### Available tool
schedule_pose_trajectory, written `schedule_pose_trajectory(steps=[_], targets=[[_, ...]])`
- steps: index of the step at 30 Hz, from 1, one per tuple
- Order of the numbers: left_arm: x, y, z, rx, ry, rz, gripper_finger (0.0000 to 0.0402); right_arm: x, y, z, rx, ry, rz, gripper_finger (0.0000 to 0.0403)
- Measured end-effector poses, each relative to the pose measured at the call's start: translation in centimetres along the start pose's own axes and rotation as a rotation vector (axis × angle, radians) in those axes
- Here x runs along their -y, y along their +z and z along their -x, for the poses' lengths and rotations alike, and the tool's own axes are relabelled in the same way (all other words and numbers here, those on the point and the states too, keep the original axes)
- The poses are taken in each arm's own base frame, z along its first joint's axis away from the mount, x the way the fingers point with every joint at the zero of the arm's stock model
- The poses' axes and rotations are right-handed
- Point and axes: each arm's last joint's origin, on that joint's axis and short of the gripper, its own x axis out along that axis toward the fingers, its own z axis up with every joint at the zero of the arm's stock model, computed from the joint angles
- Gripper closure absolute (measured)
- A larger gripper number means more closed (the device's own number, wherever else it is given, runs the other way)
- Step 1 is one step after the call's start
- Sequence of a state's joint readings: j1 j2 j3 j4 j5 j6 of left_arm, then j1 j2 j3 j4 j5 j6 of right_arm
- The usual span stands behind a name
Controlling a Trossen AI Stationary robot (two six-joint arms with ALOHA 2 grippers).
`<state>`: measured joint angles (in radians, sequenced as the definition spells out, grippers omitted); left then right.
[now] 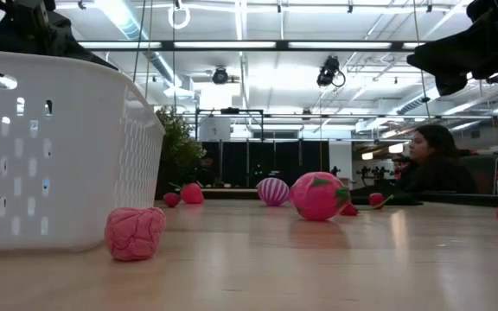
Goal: Pick and placing Produce into tupperware
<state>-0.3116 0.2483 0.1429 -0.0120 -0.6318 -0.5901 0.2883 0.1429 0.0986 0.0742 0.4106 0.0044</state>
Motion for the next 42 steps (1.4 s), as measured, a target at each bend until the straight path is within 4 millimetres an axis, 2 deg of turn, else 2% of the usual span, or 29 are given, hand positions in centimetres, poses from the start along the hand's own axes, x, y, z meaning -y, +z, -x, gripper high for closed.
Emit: schedule_pose_trajectory(steps=[16,23,29,32,35,38,42], targets=[[0.0,0.0,0.0,0.000,0.001,-0.008,0.0315,0.0,0.0,0.0,0.000,0.000,0.000,0.0280],[-0.2,0.1,-0.1,0.013,0.032,-0.316,0.0310,0.0,0.0,0.0,0.001,-0.001,0.004,0.0280],[-0.1,0.1,-0.1,0.014,0.032,-0.356,0.0318,-0.1,0.8,0.0,0.071,0.029,-0.276,0.0280],[-0.1,0.2,-0.1,0.024,0.035,-0.429,0.0320,0.1,1.9,0.2,0.183,0.007,-0.294,0.0280],[0.2,0.7,-0.1,0.074,0.014,-0.358,0.0321,0.4,2.8,0.4,0.282,-0.042,-0.332,0.0280],[0.4,1.2,0.0,0.115,-0.004,-0.296,0.0321,0.5,3.2,0.5,0.322,-0.068,-0.354,0.0280],[0.7,1.9,0.0,0.181,-0.016,-0.302,0.0320,0.5,3.3,0.6,0.331,-0.073,-0.362,0.0280]])
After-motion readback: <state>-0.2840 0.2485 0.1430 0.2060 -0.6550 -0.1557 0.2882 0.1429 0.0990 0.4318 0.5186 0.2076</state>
